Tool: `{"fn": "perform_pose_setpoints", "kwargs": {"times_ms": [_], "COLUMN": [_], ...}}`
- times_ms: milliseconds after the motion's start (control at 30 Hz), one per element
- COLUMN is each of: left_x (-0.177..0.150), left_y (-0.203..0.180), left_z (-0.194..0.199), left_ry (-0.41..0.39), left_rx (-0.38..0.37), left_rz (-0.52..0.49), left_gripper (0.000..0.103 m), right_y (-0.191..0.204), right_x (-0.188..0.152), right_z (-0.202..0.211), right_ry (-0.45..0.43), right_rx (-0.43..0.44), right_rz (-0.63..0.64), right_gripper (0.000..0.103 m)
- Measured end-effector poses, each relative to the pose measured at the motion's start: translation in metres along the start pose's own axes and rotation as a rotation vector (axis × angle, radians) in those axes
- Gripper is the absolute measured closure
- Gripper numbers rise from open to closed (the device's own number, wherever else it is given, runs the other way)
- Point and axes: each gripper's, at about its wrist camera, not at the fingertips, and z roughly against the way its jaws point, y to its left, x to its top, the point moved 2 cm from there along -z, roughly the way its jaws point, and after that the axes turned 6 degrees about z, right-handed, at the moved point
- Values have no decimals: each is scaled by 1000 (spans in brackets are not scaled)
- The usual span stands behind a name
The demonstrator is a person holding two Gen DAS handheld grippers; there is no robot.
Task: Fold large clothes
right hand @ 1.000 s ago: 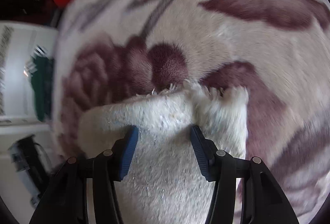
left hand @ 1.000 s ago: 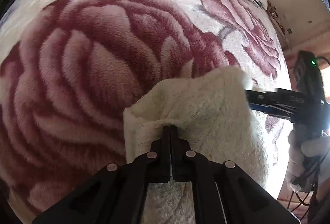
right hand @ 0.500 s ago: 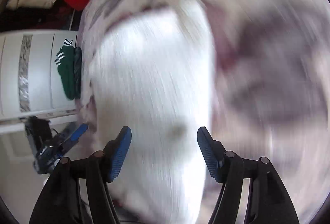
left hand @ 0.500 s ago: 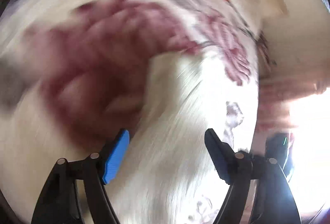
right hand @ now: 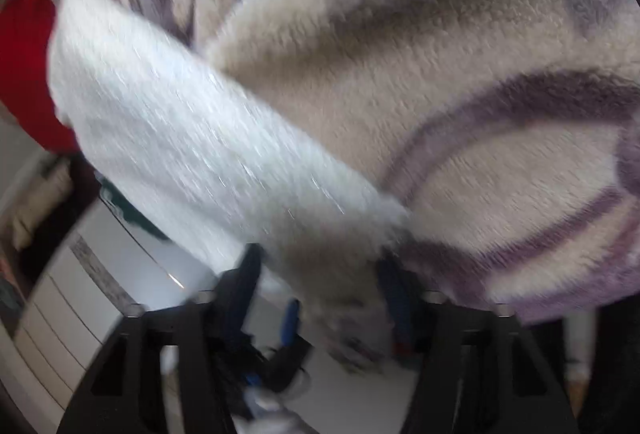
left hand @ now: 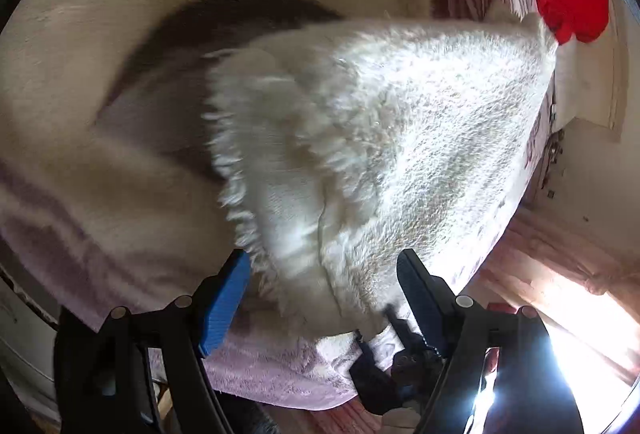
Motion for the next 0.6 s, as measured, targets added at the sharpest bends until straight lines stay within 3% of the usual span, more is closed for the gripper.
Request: {"fn": "perform_pose_setpoints", "kwargs": {"times_ms": [33,100,167,267,300,367,400,467,533,600], "left_x": [3,14,23,34,36,41,44,45,45,46], "left_y": [-1,0,6,10,9,10,11,8,11,20], "left_z": [-2,-7,-15,-18,-16,-9,-6,-2,5,10], "left_ry": [11,20,43,35,14,-12,-19,-19,-10,9], "left_rx": [-25,-7,-8,-60,-65,-71,-106,-161,-236,-320], "left_rz": [-14,-32,-7,27,26,21,20,7,-23,-11], "left_gripper": [29,29,29,30,38,64,79,82,83,84], "right_y": [0,5,16,25,23,16,13,13,12,11], "right_x": [-1,-10,-27,-43,-46,-55,-57,-59,-56,-51], "right_z": [2,3,4,-4,-9,-24,-27,-37,-49,-67], "right_ry": [-48,-106,-137,-151,-132,-114,-121,-146,-188,-190], "right_rx": [9,-29,-136,-256,-243,-146,-96,-12,57,107], "right_rz": [-4,16,100,175,149,62,31,-14,-67,-146], "right_gripper": [90,94,96,96,96,93,89,47,36,36]}}
